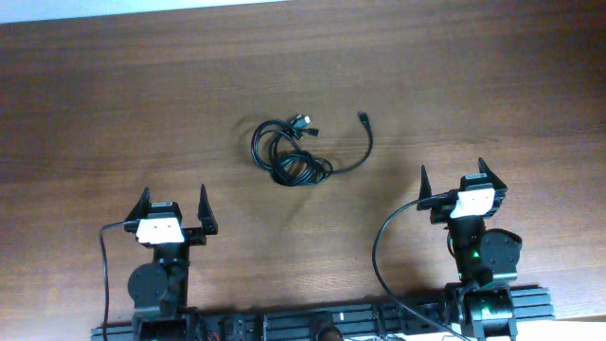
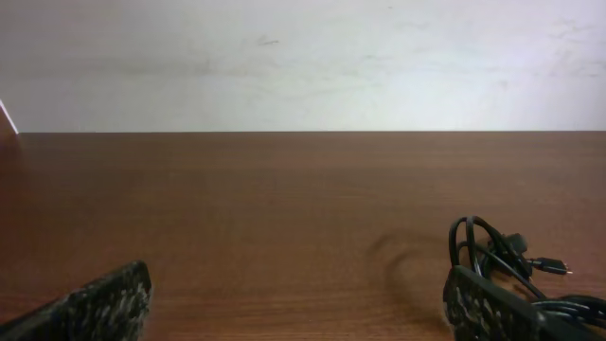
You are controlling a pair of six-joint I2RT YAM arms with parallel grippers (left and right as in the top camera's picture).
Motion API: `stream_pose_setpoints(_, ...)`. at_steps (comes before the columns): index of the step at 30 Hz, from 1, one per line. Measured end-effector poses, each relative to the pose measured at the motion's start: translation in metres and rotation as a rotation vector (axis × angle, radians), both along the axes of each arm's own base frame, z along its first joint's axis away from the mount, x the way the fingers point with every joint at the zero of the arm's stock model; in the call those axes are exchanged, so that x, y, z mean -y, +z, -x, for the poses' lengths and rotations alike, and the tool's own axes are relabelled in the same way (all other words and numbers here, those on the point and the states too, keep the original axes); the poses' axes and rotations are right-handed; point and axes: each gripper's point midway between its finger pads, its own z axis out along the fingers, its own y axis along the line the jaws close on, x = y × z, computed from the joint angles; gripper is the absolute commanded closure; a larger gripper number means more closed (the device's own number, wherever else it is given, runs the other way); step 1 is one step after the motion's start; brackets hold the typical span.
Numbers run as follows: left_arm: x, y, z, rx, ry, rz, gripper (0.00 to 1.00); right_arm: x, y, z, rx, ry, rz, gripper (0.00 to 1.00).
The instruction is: Untangle cables
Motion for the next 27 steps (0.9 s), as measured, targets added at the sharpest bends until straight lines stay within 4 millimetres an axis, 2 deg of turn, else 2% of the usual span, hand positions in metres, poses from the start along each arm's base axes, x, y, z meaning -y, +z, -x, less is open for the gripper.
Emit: stream_pose_setpoints(27, 0.0000, 0.0000, 0.0000, 0.000, 0.000, 0.000, 0.01, -0.0001, 0.0000, 0.0000, 0.000, 0.001, 0.014, 0.01)
